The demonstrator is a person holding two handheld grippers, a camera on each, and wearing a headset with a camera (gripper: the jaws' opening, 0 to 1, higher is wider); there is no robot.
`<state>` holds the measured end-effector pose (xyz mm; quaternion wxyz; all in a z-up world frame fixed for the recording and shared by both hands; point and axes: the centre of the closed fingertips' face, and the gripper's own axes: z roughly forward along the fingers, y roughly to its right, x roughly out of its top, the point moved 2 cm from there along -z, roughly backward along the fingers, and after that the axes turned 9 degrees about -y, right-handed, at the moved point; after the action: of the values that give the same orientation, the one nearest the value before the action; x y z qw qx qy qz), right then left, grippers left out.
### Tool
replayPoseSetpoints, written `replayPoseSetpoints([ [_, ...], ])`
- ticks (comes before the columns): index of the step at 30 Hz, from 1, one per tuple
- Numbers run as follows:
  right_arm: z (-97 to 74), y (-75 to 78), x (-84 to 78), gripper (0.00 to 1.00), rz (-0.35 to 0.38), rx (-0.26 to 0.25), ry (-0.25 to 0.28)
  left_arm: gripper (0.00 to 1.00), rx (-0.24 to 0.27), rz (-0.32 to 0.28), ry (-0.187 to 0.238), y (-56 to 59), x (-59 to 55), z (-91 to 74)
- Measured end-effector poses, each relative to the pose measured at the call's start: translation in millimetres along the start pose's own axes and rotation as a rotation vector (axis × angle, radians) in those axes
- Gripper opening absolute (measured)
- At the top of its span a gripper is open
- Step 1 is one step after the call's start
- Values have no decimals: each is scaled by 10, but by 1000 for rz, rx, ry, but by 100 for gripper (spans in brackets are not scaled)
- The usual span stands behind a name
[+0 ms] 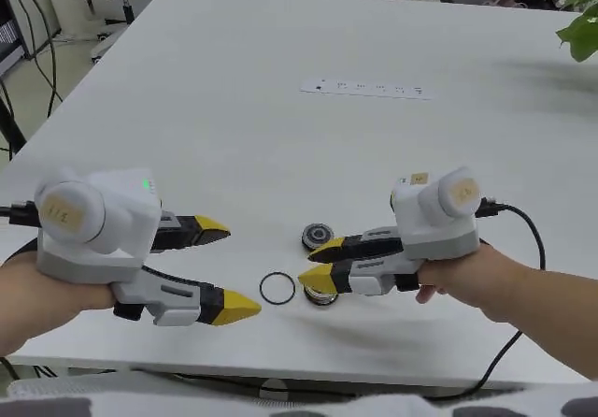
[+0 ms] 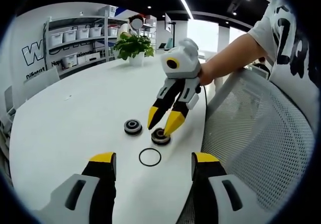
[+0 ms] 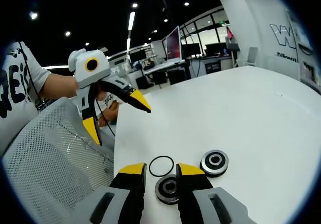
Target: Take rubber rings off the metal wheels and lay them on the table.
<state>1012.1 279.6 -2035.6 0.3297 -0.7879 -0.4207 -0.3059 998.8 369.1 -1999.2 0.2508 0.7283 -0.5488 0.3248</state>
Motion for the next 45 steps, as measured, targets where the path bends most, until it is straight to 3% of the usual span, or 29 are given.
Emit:
replayPoseSetpoints([
  [19, -182, 70, -49, 25, -12, -19, 10, 58, -35, 37, -22, -2, 123, 109],
  [30, -255, 46, -108, 26, -24, -29, -5, 55, -60, 60, -42, -8, 174, 170],
  [45, -297, 126, -225, 27, -39, -32, -31, 53, -74, 75, -43, -33, 256, 286],
])
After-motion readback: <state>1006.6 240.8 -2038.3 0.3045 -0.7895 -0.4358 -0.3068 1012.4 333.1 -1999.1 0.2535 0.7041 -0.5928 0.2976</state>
